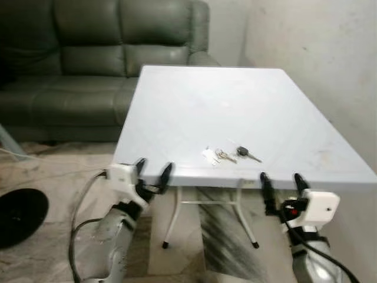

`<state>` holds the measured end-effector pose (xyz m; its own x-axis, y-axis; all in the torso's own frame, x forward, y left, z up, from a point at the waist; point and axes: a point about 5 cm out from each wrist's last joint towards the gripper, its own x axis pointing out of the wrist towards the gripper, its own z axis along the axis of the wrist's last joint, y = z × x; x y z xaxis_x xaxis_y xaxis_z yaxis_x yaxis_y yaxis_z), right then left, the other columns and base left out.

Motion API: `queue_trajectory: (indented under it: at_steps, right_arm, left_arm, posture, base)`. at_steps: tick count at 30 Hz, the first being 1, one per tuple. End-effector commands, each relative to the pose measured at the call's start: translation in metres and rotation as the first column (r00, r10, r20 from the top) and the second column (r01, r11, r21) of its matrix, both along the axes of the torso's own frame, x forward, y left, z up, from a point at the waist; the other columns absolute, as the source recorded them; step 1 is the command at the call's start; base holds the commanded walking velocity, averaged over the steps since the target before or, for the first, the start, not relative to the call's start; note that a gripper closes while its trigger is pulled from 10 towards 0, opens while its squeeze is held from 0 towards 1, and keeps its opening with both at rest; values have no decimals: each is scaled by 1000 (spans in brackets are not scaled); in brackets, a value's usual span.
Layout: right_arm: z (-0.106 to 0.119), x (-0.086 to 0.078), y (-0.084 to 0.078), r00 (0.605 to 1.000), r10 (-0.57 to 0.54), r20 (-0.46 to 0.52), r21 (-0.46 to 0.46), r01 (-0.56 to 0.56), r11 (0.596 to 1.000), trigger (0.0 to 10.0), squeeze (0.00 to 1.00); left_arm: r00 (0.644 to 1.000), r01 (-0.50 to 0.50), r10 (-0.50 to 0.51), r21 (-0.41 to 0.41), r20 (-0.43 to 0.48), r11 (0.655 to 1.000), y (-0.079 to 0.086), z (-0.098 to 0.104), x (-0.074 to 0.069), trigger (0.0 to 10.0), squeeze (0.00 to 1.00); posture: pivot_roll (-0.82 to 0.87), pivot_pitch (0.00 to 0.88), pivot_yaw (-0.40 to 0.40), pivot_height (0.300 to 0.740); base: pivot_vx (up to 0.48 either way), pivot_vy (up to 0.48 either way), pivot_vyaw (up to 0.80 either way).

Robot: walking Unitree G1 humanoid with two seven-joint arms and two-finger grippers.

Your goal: Hang keys on a hook

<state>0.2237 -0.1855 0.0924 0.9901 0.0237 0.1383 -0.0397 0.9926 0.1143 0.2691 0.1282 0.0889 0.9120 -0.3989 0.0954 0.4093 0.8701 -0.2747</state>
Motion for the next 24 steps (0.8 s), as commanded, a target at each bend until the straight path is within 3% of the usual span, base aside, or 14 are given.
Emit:
queue_trajectory:
  at_steps: [1, 12, 24]
  right_arm:
    - [4, 3, 7, 1000, 27, 15, 3, -27, 1000, 10000, 0]
    - [4, 4, 6, 999, 33, 15, -2, -33, 999, 10000, 0]
    - [6, 11, 10, 996, 93, -7, -21, -93, 995, 10000, 0]
  left_arm:
    - [999, -35, 35, 18, -3, 999, 11, 0, 0, 10000, 0]
    - [999, -40, 40, 10, 2, 999, 9, 1, 0, 10000, 0]
    - [1000, -21, 21, 50, 0, 999, 3, -1, 0, 10000, 0]
  posture:
    - [-27, 0, -40, 740]
    - [-23, 0, -46, 740]
    - [-29, 4, -47, 740]
  base:
    - [315, 0, 0]
    - [314, 0, 0]
    - [0, 0, 0]
